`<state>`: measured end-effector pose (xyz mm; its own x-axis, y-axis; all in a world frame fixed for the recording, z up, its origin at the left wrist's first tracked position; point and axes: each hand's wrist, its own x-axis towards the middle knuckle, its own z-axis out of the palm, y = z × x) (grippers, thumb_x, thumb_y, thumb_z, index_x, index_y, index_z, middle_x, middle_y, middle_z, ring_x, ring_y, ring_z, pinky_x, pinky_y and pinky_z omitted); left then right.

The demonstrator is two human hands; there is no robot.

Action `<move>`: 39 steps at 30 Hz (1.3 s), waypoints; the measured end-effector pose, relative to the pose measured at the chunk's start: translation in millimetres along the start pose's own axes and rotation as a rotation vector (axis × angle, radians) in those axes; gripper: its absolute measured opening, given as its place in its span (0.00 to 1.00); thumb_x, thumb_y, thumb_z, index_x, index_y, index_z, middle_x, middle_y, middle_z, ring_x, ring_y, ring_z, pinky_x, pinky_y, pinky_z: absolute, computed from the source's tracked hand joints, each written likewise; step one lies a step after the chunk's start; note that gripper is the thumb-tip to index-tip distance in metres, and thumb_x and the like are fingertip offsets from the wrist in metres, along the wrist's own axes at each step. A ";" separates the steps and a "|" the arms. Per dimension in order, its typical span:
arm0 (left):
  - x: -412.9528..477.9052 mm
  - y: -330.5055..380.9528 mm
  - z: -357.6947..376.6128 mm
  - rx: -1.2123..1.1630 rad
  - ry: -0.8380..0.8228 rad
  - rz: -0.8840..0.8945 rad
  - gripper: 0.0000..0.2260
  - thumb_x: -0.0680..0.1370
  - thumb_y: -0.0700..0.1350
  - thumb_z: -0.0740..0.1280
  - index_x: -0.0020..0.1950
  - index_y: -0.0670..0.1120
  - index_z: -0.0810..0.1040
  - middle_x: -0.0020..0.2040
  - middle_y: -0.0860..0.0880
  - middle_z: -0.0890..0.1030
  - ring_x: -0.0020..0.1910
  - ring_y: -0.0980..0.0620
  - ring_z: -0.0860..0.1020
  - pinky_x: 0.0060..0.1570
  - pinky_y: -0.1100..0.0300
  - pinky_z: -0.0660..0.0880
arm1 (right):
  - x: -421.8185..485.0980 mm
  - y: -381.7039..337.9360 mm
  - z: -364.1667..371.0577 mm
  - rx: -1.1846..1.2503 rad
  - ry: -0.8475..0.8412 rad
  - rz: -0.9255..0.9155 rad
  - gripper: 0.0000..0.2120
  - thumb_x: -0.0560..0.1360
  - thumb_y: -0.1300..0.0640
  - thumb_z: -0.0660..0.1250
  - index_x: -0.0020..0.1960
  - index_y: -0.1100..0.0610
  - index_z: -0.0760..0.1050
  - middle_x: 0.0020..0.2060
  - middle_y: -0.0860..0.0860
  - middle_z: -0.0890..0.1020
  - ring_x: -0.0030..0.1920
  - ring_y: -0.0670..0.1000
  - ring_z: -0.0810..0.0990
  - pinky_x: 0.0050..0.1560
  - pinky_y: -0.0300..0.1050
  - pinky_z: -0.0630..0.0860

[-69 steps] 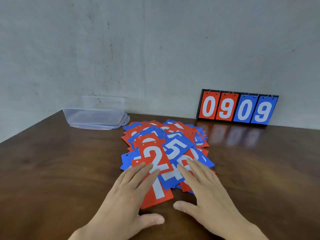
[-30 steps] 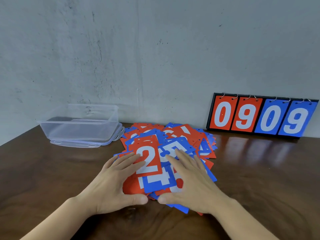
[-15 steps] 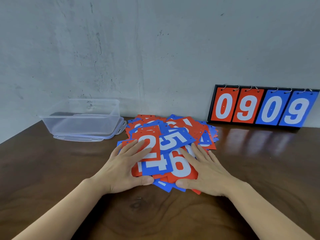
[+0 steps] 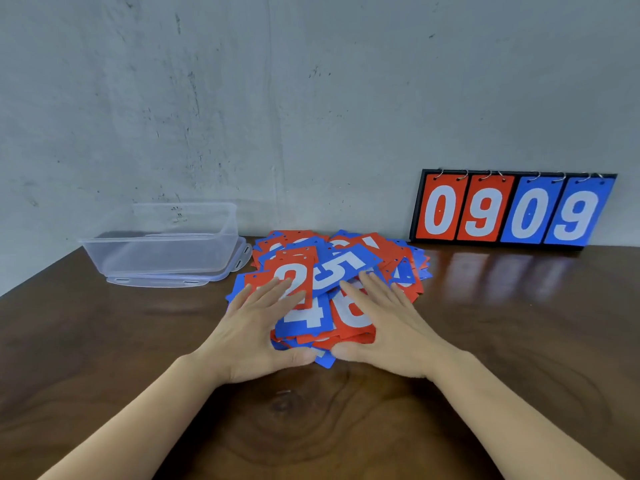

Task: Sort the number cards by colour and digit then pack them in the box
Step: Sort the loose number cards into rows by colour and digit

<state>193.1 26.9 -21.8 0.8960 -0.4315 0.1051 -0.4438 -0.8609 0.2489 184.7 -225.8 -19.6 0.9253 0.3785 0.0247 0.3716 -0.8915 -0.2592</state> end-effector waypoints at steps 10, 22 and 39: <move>28.2 -1.2 10.5 0.103 -0.055 -0.012 0.46 0.63 0.81 0.50 0.77 0.64 0.46 0.78 0.60 0.40 0.76 0.59 0.36 0.74 0.43 0.36 | 16.9 27.1 3.5 -0.028 -0.047 0.124 0.53 0.58 0.18 0.46 0.77 0.40 0.38 0.77 0.46 0.35 0.75 0.44 0.30 0.74 0.48 0.33; 33.7 -37.6 -0.8 0.091 0.017 -0.041 0.47 0.59 0.83 0.49 0.76 0.67 0.48 0.79 0.60 0.49 0.77 0.59 0.46 0.75 0.44 0.38 | 25.9 59.5 -12.5 -0.099 -0.099 0.192 0.52 0.60 0.19 0.48 0.77 0.40 0.40 0.78 0.48 0.40 0.77 0.46 0.36 0.75 0.48 0.36; 39.0 -14.0 5.9 0.010 -0.092 0.022 0.43 0.67 0.76 0.55 0.78 0.61 0.50 0.79 0.60 0.45 0.77 0.60 0.43 0.76 0.55 0.41 | 24.4 31.6 4.9 0.026 -0.063 0.000 0.48 0.60 0.18 0.45 0.76 0.35 0.47 0.78 0.41 0.42 0.76 0.42 0.38 0.73 0.43 0.36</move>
<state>234.2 20.6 -26.9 0.8808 -0.4730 0.0217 -0.4640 -0.8533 0.2379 218.6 -243.6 -31.9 0.9181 0.3947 -0.0361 0.3692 -0.8848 -0.2841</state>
